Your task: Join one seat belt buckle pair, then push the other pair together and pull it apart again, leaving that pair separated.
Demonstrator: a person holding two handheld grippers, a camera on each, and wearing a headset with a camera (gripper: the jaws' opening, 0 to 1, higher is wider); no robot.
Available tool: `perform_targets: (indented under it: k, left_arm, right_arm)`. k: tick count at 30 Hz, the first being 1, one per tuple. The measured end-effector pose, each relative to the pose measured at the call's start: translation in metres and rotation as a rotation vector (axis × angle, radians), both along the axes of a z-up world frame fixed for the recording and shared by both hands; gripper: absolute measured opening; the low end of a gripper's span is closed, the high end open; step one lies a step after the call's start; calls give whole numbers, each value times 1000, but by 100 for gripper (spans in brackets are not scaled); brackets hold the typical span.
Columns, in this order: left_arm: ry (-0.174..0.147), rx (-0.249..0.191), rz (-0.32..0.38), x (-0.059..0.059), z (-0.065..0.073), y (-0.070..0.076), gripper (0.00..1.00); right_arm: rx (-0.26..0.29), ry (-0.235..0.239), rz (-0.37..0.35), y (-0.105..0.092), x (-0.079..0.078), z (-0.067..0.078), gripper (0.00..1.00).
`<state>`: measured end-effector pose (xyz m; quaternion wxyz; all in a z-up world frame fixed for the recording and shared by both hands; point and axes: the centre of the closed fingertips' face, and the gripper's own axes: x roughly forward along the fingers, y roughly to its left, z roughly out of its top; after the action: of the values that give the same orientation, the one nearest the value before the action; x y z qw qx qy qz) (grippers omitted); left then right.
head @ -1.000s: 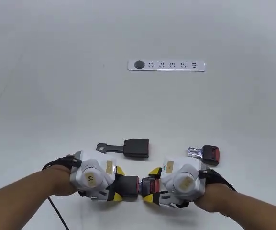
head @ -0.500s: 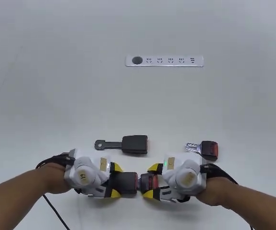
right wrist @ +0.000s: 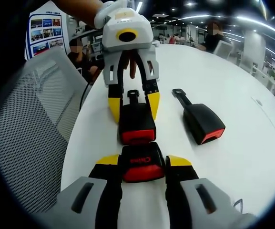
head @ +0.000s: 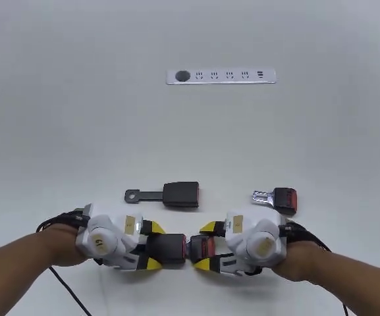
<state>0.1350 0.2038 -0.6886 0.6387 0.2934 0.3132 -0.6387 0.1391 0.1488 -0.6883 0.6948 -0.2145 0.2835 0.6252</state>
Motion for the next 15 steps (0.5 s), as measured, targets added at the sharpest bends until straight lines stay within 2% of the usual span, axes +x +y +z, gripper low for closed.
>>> perform_targets:
  k: [5,8,15]
  left_arm:
    - [2,-11,-4,0,-1,1,33]
    - [2,-18,-4,0,-1,1,33]
    - [8,-26,-7,-1,-2,2,33]
  right_arm:
    - [18,-1,-2,2,-2,5,33]
    - [37,21,-19,1,-3,7,34]
    - [53,12,-16,0,-4,6,34]
